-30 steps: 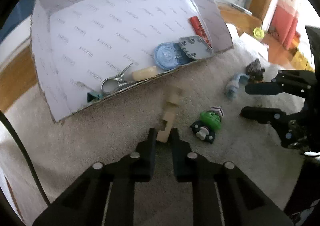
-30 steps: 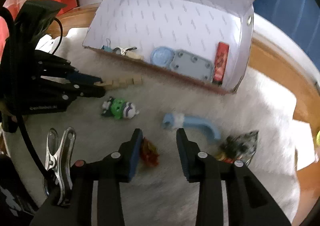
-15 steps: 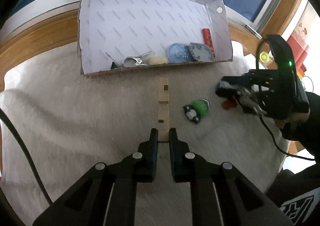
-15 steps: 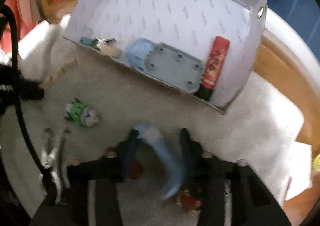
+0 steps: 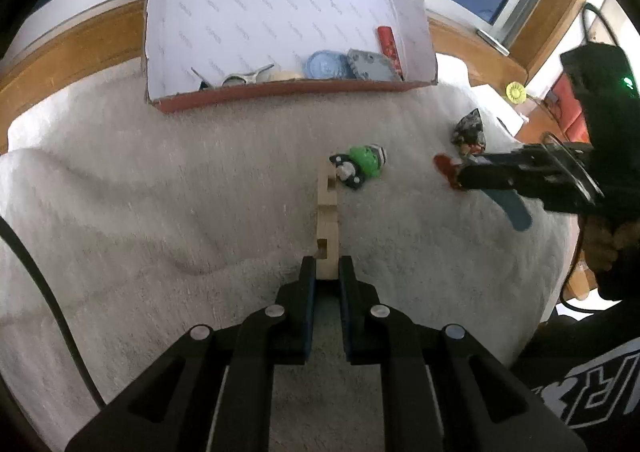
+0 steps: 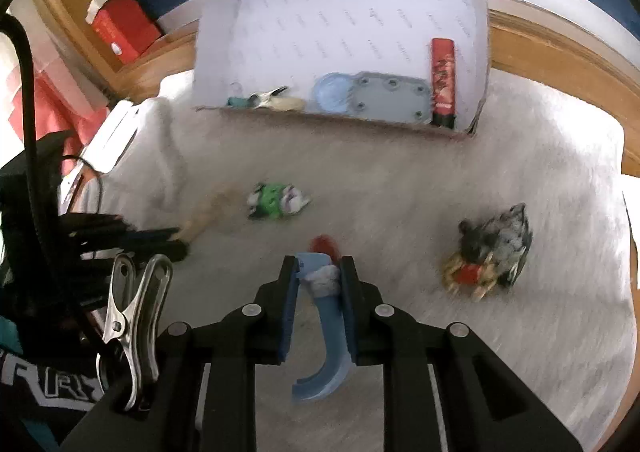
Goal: Organize objects
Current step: 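Carry the wooden stick and blue hook toward the box with both tools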
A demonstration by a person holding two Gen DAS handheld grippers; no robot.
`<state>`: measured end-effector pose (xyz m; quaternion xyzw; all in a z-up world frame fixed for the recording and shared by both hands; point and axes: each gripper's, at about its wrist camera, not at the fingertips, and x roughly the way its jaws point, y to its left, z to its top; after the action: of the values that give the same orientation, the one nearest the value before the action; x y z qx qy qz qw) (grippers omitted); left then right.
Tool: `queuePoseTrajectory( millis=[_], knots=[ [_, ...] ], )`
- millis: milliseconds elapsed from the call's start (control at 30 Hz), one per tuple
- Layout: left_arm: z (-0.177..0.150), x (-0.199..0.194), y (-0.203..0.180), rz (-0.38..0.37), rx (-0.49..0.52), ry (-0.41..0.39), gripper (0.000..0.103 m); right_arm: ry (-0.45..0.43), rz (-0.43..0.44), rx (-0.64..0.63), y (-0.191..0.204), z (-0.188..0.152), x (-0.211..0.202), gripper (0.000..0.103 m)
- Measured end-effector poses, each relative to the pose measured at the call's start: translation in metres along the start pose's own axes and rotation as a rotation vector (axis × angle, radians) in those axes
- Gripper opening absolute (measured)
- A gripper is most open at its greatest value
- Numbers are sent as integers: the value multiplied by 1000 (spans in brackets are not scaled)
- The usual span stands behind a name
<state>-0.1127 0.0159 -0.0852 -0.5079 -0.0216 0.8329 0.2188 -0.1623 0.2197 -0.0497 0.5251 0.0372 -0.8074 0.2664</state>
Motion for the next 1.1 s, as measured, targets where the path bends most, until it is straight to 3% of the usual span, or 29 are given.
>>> queuePoseTrajectory(
  millis=[167, 333, 400, 467, 500, 600, 933, 1100],
  knots=[
    [1, 1, -6, 30, 26, -6, 14, -41, -97, -22, 16, -17, 7, 22],
    [11, 9, -13, 29, 56, -24, 40, -48, -135, -45, 14, -13, 16, 26],
    [16, 15, -13, 28, 48, -22, 43, -57, -152, -47, 15, -9, 22, 26],
    [18, 24, -12, 35, 34, -2, 42, -62, -153, -44, 14, -9, 22, 26],
    [18, 23, -12, 34, 33, -11, 36, -64, -157, -42, 14, -10, 22, 21],
    [16, 20, -8, 28, 10, -23, 9, -72, -119, 16, 6, -13, 18, 20],
    [12, -14, -7, 27, -23, -106, 9, -131, -83, 13, 13, -17, -24, 20],
    [15, -38, -9, 29, -36, -163, 9, -222, -28, 8, 25, -15, -50, 20]
  ],
)
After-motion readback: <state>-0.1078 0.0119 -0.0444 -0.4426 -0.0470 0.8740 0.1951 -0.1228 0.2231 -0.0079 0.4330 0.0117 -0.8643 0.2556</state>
